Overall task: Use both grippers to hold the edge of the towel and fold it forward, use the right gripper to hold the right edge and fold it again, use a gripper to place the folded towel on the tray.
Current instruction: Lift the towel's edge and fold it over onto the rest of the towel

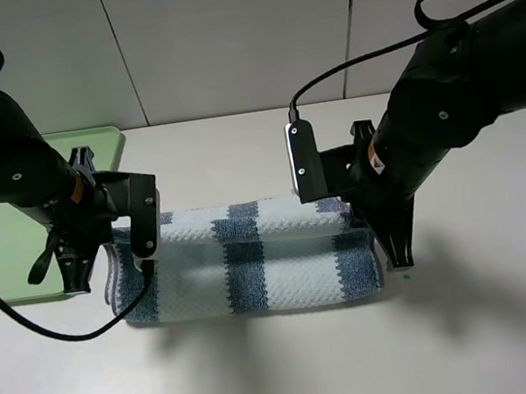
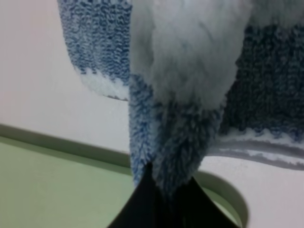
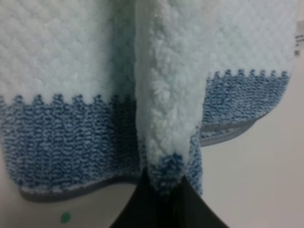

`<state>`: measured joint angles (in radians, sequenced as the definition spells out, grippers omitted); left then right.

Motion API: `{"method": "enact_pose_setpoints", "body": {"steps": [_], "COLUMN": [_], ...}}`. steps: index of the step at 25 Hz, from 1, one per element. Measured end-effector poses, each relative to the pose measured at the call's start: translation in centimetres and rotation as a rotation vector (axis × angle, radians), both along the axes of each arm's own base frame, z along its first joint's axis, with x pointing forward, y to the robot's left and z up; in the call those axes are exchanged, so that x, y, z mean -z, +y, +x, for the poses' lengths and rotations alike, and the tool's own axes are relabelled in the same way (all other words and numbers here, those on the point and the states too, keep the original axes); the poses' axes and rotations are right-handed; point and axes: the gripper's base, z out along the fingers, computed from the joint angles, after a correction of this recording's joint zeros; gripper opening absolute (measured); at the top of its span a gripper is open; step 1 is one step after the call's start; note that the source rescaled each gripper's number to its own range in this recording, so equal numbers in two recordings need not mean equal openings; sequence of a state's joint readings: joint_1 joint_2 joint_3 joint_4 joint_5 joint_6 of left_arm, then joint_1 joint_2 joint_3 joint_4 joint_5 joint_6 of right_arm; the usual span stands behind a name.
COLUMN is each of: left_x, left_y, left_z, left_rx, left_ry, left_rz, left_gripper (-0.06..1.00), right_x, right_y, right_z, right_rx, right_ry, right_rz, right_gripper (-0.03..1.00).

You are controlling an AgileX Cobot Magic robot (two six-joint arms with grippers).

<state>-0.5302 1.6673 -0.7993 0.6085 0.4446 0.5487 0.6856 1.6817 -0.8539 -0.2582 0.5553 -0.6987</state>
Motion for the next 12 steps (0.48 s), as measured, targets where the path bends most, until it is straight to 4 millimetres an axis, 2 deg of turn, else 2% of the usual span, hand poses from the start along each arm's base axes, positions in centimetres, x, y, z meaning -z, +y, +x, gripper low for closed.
{"method": "enact_pose_setpoints", "body": {"steps": [12], "left_x": [-0.02], "left_y": [-0.07], "left_z": [0.09], "left_rx": [0.006], "left_ry": [-0.008], "left_rz": [-0.009], "left_gripper": [0.0], "right_x": [-0.04], "right_y": [-0.01], "right_z": [0.14], "right_rx": [-0.014], "right_ry": [-0.015], "right_rz": [-0.003], "right_gripper": [0.0]}}
